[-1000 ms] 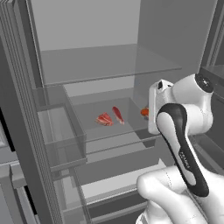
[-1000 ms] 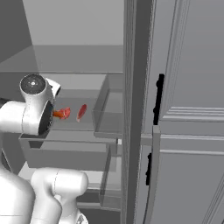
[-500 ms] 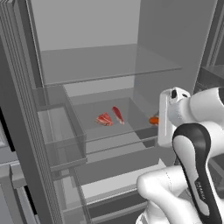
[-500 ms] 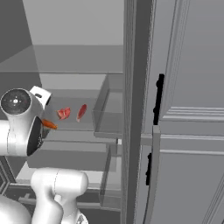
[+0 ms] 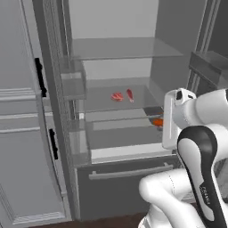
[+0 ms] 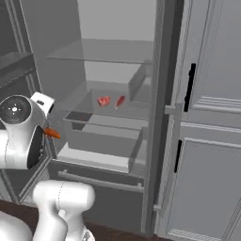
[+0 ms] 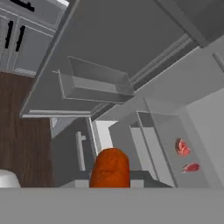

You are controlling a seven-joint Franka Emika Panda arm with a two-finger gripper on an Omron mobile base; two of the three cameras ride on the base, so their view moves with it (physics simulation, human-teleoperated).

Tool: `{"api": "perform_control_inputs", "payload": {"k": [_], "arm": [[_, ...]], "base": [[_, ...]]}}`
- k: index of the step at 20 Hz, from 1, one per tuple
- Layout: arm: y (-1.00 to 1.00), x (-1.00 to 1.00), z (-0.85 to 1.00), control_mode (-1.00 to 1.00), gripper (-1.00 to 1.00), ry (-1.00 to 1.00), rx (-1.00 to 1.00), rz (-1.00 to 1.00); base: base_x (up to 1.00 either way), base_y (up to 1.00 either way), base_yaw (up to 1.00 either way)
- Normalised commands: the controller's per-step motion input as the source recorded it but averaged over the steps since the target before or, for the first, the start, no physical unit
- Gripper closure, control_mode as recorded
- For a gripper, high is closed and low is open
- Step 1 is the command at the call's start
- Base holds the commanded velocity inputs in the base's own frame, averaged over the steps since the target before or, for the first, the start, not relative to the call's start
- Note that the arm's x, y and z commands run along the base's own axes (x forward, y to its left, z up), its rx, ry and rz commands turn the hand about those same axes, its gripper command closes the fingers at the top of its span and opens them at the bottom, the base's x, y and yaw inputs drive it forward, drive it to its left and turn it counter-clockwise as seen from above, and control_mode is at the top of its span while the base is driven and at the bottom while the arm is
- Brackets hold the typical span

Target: Place one carrot and one steak in each tupperware on the nearby counter, to pack two identical lunches.

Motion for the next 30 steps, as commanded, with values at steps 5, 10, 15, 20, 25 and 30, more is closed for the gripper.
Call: {"api": "perform_control_inputs", "payload": {"k": [5, 10, 15, 20, 25, 30], "arm": [[0.00, 0.00, 0.00, 1.00, 1.00, 0.00, 0.00, 0.00], [0.00, 0.00, 0.00, 1.00, 1.00, 0.00, 0.00, 0.00], [0.00, 0.00, 0.00, 1.00, 1.00, 0.00, 0.00, 0.00], [0.00, 0.00, 0.00, 1.00, 1.00, 0.00, 0.00, 0.00], [0.00, 0.00, 0.00, 1.00, 1.00, 0.00, 0.00, 0.00], [0.00, 0.00, 0.00, 1.00, 1.00, 0.00, 0.00, 0.00]], "base": [[-0.95, 0.55, 0.57], [-0.59, 0.98, 0.67], [-0.30, 0.98, 0.69], [0.06, 0.64, 0.41], [0.73, 0.18, 0.11], [0.38, 0.00, 0.01]]}}
